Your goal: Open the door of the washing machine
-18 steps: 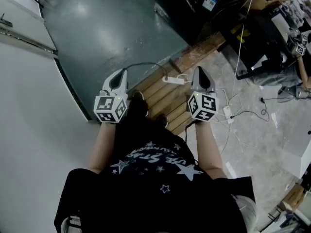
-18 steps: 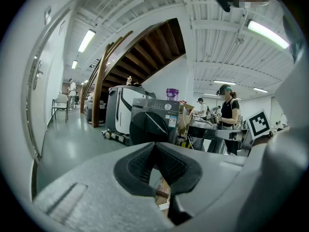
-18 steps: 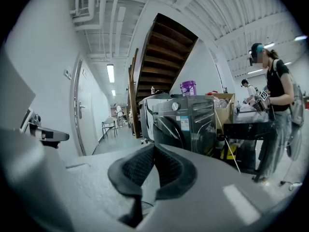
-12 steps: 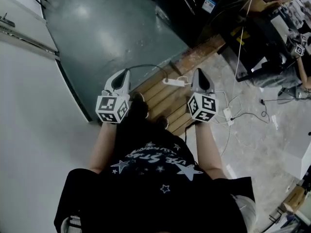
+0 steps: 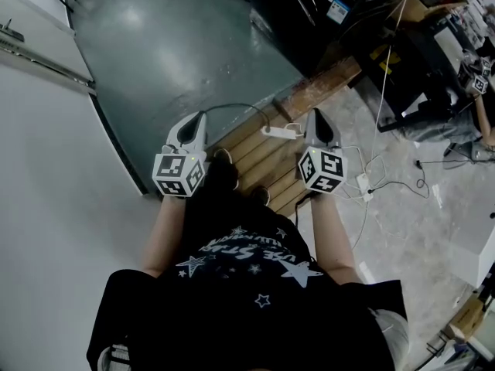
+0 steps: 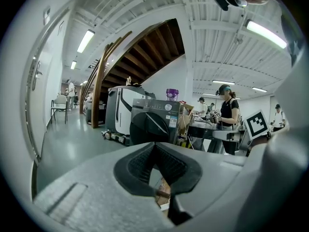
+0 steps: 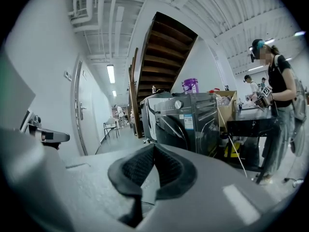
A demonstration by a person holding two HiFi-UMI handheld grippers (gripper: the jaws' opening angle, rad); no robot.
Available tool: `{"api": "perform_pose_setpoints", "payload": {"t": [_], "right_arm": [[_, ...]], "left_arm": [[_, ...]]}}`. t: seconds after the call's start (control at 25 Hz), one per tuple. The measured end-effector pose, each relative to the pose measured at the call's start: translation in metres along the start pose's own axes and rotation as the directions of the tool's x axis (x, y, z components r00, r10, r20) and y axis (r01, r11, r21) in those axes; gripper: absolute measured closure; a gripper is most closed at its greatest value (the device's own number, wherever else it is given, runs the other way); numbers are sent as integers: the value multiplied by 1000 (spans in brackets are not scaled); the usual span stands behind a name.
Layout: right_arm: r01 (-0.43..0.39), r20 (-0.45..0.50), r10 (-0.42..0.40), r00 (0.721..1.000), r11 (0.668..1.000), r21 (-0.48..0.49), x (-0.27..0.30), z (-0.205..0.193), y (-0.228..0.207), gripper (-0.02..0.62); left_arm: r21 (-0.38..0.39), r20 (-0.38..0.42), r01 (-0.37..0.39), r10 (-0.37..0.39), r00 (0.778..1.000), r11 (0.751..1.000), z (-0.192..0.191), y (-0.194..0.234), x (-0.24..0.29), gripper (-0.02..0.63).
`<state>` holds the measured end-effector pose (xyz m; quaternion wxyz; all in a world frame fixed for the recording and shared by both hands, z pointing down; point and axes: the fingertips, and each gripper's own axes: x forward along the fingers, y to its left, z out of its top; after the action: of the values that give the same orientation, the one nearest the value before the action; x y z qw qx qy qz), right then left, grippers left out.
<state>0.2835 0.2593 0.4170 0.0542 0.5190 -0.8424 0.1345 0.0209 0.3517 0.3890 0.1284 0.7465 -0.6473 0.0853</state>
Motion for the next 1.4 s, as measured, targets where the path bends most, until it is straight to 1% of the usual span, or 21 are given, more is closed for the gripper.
{"api": "perform_pose_setpoints", "payload": {"t": [0.08,0.2,0.36,0.4,0.44,0.52,0.6,0.68,0.72,0.8,0.88,1.12,1.4], "right_arm": [[-2,0,2,1000,1000,13,11,-2,2,592],[0,-25,1,1000,1000,30,37,-7,8,592],[-8,-50,9,999,1000,22,91,-5,22,592],[-5,-55,6,998,1000,16,105,-2,26,563],[0,-63,1,998,1000,12,118,2,30,512],[18,-88,-17,996,1000,17,142,16,40,480],[40,-121,-34,992,998,47,159,34,53,415],[56,-145,-45,988,995,77,168,51,65,393],[62,-151,-50,987,995,78,171,59,69,376],[79,-154,-69,986,995,61,178,72,72,376],[105,-155,-97,983,993,47,184,75,69,353],[181,-189,-168,968,982,53,198,67,45,351],[225,-177,-210,962,972,66,238,68,12,351]], "left_arm": [[-11,7,-1,1,1000,1000,-1,9,4,597],[-36,34,21,-19,999,999,1,26,12,595],[-19,29,21,-21,999,1000,10,68,46,596],[-20,22,26,-26,999,999,13,79,56,596],[-23,10,36,-36,999,999,17,90,66,597],[-33,-23,70,-71,997,997,29,109,84,597],[-29,-61,121,-123,991,992,49,123,93,597],[-17,-94,174,-174,980,985,68,133,98,595],[-11,-105,193,-194,975,981,76,137,102,597],[-5,-114,222,-221,969,975,86,144,114,597],[-4,-121,238,-237,964,971,87,151,125,595],[-49,-145,251,-255,956,967,80,158,158,597],[-24,-169,282,-282,944,959,89,157,207,595]]}}
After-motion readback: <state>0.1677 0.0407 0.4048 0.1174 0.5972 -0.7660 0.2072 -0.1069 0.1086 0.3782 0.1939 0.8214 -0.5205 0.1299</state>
